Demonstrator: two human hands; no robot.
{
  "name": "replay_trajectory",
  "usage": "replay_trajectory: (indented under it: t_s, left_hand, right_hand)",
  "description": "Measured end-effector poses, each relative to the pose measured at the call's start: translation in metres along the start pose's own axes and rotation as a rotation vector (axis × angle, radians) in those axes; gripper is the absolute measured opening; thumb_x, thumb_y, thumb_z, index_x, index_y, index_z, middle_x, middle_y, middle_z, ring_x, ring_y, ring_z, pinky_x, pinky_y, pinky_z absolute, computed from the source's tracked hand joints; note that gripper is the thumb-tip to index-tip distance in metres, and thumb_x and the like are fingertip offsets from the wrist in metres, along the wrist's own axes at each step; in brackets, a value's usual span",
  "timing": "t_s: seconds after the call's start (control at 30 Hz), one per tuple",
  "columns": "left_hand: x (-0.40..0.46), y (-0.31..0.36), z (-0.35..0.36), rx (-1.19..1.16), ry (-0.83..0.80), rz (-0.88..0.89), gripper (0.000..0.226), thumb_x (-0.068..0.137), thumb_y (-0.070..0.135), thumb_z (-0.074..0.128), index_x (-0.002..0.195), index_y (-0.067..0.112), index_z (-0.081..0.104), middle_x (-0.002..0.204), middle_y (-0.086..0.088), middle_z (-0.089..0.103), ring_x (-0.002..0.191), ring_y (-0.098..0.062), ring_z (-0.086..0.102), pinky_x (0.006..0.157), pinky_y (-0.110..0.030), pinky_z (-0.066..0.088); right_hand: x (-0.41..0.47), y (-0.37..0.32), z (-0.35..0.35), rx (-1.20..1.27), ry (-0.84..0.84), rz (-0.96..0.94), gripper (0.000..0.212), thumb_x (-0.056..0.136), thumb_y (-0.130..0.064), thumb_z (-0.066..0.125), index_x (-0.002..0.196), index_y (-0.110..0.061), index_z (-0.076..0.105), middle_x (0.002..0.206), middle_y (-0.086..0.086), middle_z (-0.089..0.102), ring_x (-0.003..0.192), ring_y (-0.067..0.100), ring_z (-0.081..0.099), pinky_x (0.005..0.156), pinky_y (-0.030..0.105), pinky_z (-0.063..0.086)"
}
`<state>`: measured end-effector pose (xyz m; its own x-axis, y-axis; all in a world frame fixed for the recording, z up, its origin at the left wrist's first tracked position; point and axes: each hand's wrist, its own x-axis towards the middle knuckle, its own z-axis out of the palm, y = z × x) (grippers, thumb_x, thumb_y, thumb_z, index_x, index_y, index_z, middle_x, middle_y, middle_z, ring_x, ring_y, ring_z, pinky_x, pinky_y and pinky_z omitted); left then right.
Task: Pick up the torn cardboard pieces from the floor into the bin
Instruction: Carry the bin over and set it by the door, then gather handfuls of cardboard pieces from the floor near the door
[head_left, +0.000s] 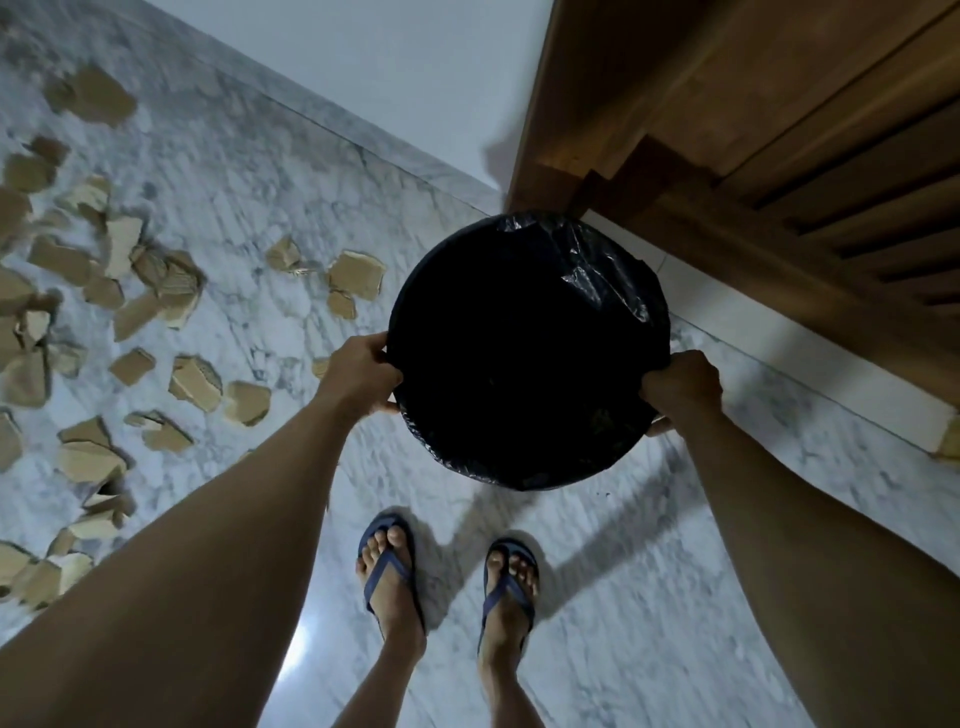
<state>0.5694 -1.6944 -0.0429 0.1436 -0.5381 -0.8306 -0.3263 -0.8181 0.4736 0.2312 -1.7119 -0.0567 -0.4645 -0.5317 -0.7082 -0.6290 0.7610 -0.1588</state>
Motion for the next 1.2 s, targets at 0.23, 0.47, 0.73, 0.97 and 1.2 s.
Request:
replay_trajectory:
  t_s: [0.23,0.47,0.73,0.97,1.2]
  left_hand:
    - [-0.029,-0.010,0.009,0.258,0.188,0.062,0.071,0.094,0.028,0.061,0.157,0.013,0.031,0.142,-0.020,0.055,0.131,-0.038,0.051,0.103,-0.043,0.044]
    - [-0.085,-0.090,-0.037,0.145,0.215,-0.047,0.069,0.100,0.034,0.058,0.159,0.016,0.026,0.153,-0.013,0.046,0.139,-0.031,0.044,0.109,-0.040,0.036]
    - [-0.033,-0.235,-0.060,0.304,0.237,-0.061,0.073,0.094,0.024,0.065,0.156,0.018,0.029,0.152,-0.013,0.040,0.139,-0.031,0.039,0.107,-0.040,0.036]
    - [0.051,-0.388,-0.044,0.407,0.269,-0.097,0.089,0.088,0.035,0.071,0.158,0.028,0.017,0.161,0.002,0.020,0.147,-0.025,0.020,0.110,-0.046,0.038]
    - [0.108,-0.445,-0.029,0.415,0.448,0.045,0.086,0.087,0.056,0.065,0.157,0.027,0.023,0.162,0.008,0.020,0.146,-0.021,0.023,0.112,-0.043,0.032]
  right_hand:
    - [-0.058,0.001,0.008,-0.038,0.175,-0.115,0.067,0.093,-0.026,0.066,0.149,-0.008,0.034,0.139,0.023,0.049,0.124,0.043,0.052,0.090,0.049,0.051]
    - [-0.154,-0.090,0.047,-0.128,0.252,-0.741,0.052,0.090,-0.008,0.060,0.140,-0.008,0.048,0.134,0.016,0.050,0.125,0.035,0.047,0.102,0.045,0.041]
    - [-0.211,-0.163,0.251,-0.165,-0.075,-1.122,0.045,0.090,-0.005,0.055,0.136,-0.005,0.051,0.126,0.017,0.052,0.114,0.034,0.052,0.083,0.038,0.046]
    - [-0.114,-0.147,0.395,-0.404,-0.154,-1.028,0.045,0.095,-0.006,0.054,0.139,-0.014,0.053,0.130,0.016,0.052,0.116,0.035,0.057,0.095,0.038,0.048]
    - [-0.043,-0.175,0.479,-0.535,-0.017,-1.087,0.039,0.095,-0.012,0.057,0.133,-0.004,0.053,0.134,0.021,0.046,0.119,0.043,0.051,0.090,0.045,0.050]
